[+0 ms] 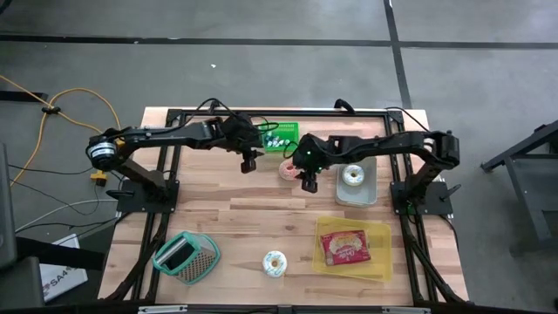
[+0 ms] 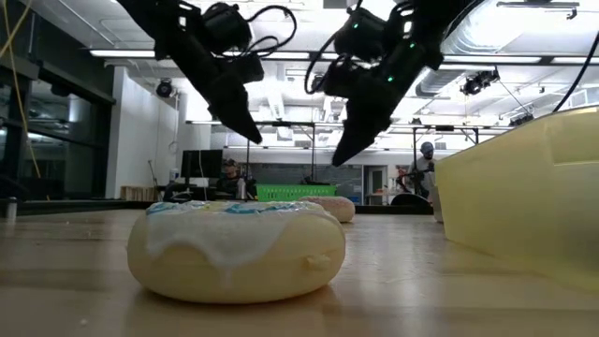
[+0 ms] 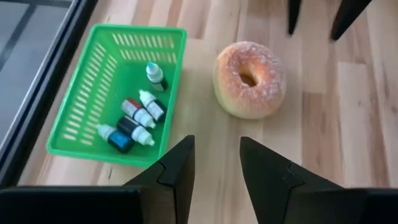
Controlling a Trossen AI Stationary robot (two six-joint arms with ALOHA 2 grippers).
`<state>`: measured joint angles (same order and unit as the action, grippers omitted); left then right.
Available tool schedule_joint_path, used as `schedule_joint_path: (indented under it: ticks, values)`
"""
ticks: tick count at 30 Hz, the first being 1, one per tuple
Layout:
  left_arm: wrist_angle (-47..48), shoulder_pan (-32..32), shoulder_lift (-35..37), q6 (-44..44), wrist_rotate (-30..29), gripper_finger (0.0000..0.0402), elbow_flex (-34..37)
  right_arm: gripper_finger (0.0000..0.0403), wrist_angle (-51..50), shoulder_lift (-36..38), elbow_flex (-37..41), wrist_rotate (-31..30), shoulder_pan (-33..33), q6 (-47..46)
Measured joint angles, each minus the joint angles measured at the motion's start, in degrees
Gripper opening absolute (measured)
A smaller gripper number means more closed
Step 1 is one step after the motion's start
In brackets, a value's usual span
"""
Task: Pick & Place Food Item
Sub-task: Put the brown donut into the gray bin
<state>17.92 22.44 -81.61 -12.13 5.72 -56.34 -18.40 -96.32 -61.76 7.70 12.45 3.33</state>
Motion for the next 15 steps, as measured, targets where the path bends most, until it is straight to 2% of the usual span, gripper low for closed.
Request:
schedule_joint_path:
  ticks: [15]
  values:
    - [0.3,-0.5,2.4,1.6,0.2,0.0122,0.0,0.0151,7.2,-6.3,0.0,-1.7,-0.6,7.3]
